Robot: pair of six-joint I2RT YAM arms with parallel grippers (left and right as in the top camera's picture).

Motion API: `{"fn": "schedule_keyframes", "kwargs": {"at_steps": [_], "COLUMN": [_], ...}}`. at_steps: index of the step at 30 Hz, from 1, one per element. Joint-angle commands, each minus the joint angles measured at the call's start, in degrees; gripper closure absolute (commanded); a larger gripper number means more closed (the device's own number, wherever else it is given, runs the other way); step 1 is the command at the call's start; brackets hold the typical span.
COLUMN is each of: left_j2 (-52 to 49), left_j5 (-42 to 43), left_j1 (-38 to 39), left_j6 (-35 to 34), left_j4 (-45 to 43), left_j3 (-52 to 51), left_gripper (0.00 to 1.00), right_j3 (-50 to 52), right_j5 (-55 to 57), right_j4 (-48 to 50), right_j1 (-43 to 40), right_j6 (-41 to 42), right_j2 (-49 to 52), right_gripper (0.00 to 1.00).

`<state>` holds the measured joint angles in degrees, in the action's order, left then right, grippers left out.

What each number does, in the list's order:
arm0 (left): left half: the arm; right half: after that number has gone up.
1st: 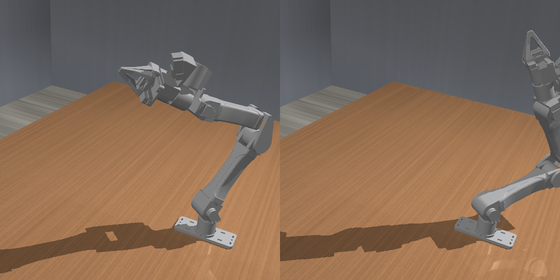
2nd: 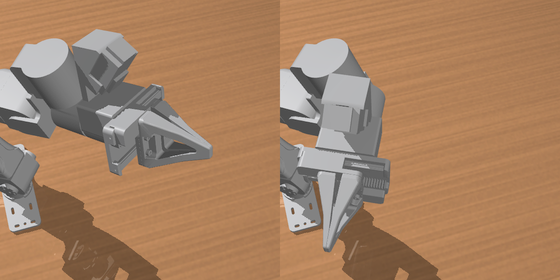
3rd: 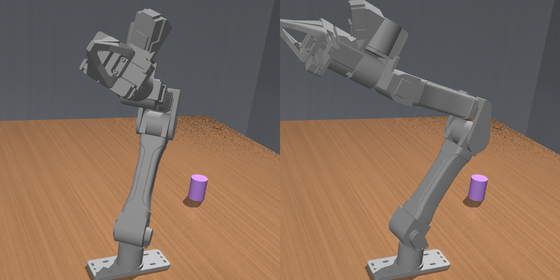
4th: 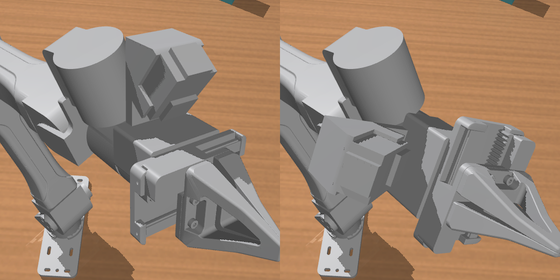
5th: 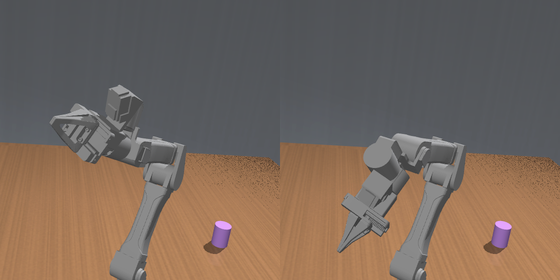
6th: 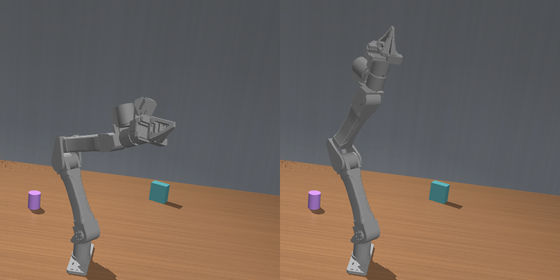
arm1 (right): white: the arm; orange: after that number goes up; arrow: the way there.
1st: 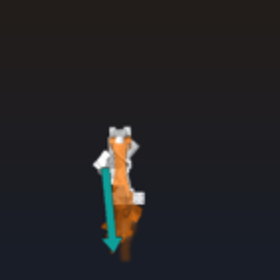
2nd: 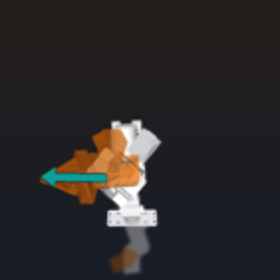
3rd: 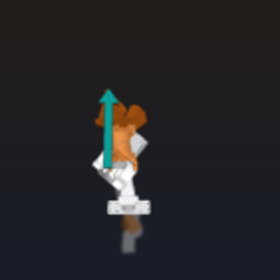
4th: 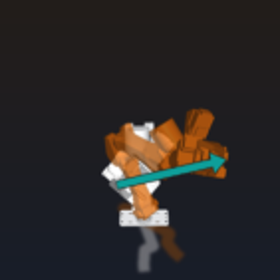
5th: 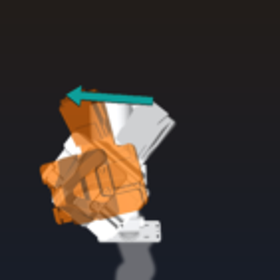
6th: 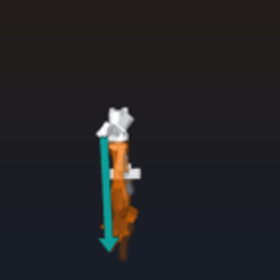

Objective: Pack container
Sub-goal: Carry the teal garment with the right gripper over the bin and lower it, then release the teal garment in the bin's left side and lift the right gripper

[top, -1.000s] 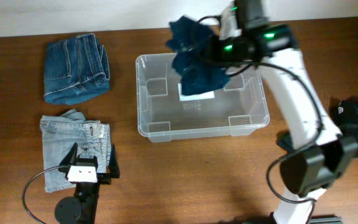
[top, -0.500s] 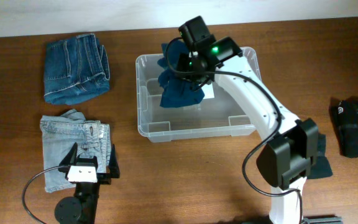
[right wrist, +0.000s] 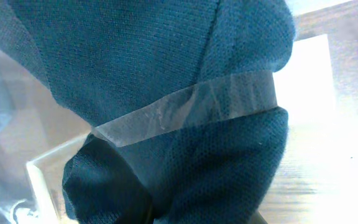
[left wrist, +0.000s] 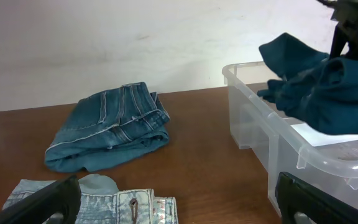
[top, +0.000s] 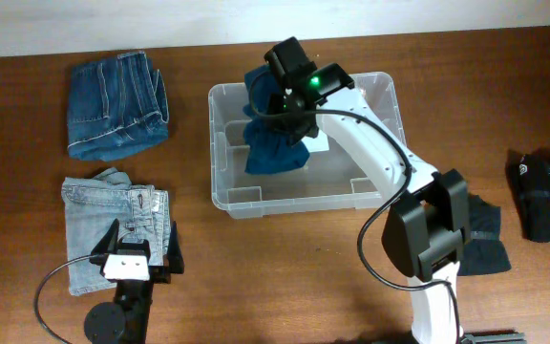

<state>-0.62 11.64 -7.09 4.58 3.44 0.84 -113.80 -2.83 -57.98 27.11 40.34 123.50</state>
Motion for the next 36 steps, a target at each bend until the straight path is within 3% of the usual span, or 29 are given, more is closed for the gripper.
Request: {"fn": "schedule_keyframes", "kwargs": {"at_steps": [1, 18, 28, 29, 33, 36], "left_j2": [0.28, 0.28, 0.28, 0.28, 0.28, 0.28], "left_j5": [0.61, 0.61, 0.61, 0.63, 0.61, 0.61], "left_j1": [-0.2, -0.2, -0.2, -0.2, -0.2, -0.2], "left_j6": [0.7, 0.7, 0.7, 0.7, 0.7, 0.7], "left_j4": [0.04, 0.04, 0.04, 0.04, 0.04, 0.07], "left_j3": [-0.31, -0.31, -0.33, -0.33, -0.31, -0.33], "left_gripper": [0.01, 0.01, 0.01, 0.01, 0.01, 0.01], "right_j3": [0.7, 1.7, 7.93, 8.15, 8.28, 8.28], "right_j5": [-1.57, -1.6, -1.55, -1.62, -1.62, -1.62], "right_j4": [0.52, 0.5, 9.75, 10.16, 10.62, 10.43], "right_j1": [2.25, 4.85, 4.85, 4.85, 4.85, 4.85], "right_j6": [0.42, -2.56, -0.39, -0.39, -0.42, -0.42], "right_j2": [0.55, 0.0, 0.09, 0.11, 0.31, 0.31], "right_gripper": [0.94, 0.9, 0.84, 0.82, 0.36, 0.23]}}
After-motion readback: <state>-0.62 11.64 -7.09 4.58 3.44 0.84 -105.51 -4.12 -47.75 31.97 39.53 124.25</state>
